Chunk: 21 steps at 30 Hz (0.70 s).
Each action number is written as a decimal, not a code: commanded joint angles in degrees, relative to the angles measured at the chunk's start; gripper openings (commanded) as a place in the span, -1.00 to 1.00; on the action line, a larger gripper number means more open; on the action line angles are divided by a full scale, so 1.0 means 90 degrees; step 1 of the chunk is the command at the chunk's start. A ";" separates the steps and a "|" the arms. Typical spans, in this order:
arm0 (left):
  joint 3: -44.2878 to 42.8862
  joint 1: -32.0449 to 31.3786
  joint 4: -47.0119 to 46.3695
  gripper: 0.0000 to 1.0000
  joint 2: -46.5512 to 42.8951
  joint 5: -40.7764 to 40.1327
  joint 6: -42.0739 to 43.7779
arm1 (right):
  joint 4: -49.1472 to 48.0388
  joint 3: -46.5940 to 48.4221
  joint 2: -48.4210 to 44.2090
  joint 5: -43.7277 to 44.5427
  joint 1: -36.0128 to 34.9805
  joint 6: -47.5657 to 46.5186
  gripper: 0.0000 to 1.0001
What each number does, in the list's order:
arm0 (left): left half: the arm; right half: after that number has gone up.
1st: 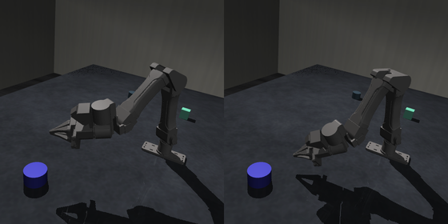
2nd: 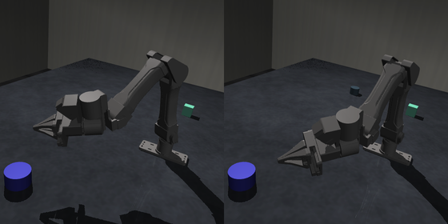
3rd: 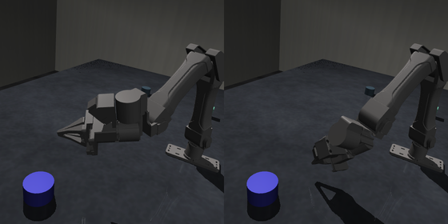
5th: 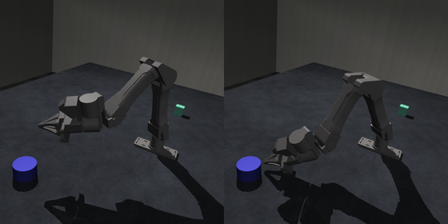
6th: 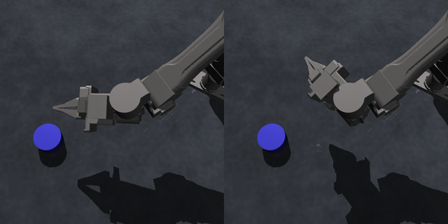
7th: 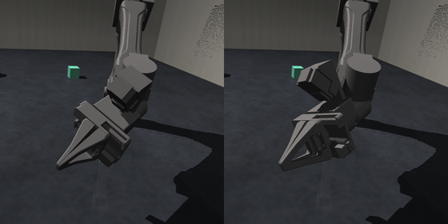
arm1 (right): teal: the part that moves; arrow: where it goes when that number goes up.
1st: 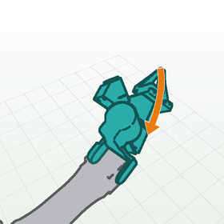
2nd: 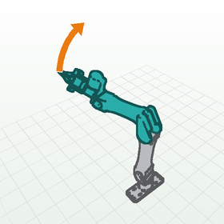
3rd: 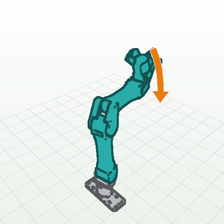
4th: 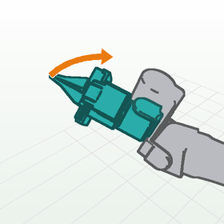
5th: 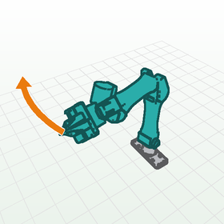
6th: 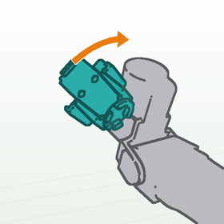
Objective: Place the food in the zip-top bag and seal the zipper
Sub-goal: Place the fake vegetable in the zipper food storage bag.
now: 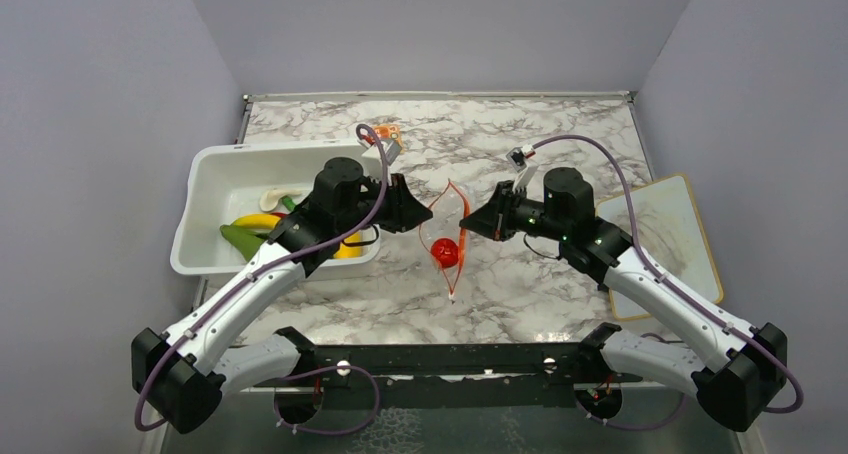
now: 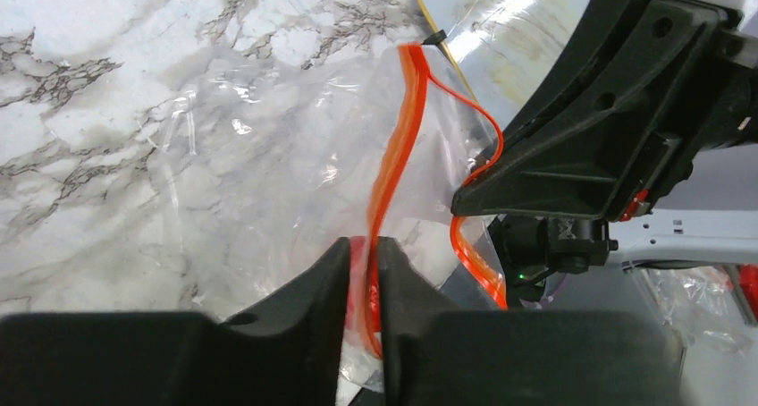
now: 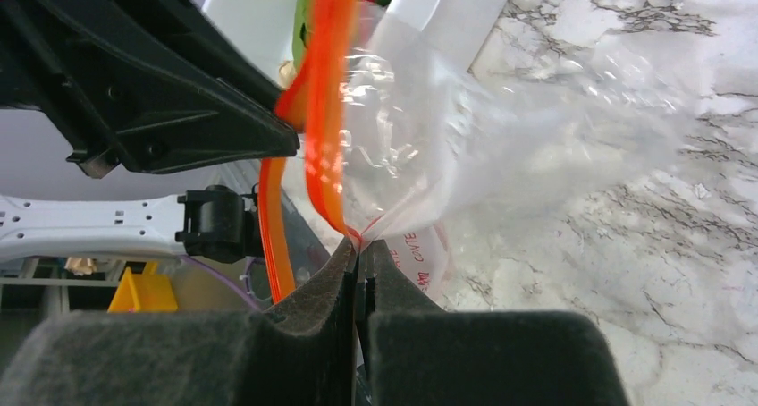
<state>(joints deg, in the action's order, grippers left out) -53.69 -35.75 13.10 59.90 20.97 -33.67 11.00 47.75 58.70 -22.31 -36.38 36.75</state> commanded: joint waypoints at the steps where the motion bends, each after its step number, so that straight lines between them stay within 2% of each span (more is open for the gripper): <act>1: -0.0193 -0.0017 0.0097 -0.31 0.0064 -0.0236 0.0069 | -0.0305 0.0162 -0.0034 -0.0483 -0.0010 -0.0085 -0.98; 2: -0.0208 -0.0017 0.0123 -0.10 0.0070 -0.0276 0.0106 | -0.0305 0.0172 -0.0036 -0.0514 -0.0010 -0.0080 -0.97; 3: -0.0253 -0.0019 0.0170 0.01 0.0067 -0.0328 0.0150 | -0.0293 0.0187 -0.0045 -0.0519 -0.0010 -0.0074 -0.97; 9: -0.0568 -0.0014 0.0715 0.32 0.0082 -0.1222 0.0712 | 0.0124 0.0269 -0.0108 -0.0200 -0.0010 -0.0170 -0.97; 13: -0.0861 -0.0008 0.1286 0.33 0.0193 -0.2435 0.1044 | 0.0294 0.0242 -0.0164 -0.0024 -0.0008 -0.0252 -0.97; 18: -0.1186 0.0049 0.1737 0.21 0.0351 -0.3756 0.1292 | 0.0340 0.0242 -0.0218 -0.0003 -0.0009 -0.0308 -0.98; 21: -0.1284 0.0311 0.1914 0.22 0.0537 -0.4244 0.1349 | 0.0373 0.0261 -0.0223 0.0000 -0.0010 -0.0341 -0.98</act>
<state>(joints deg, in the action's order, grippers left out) -63.07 -35.22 26.00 62.96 -5.61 -24.16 13.52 47.75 57.93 -23.55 -36.36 35.05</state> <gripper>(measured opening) 0.608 0.017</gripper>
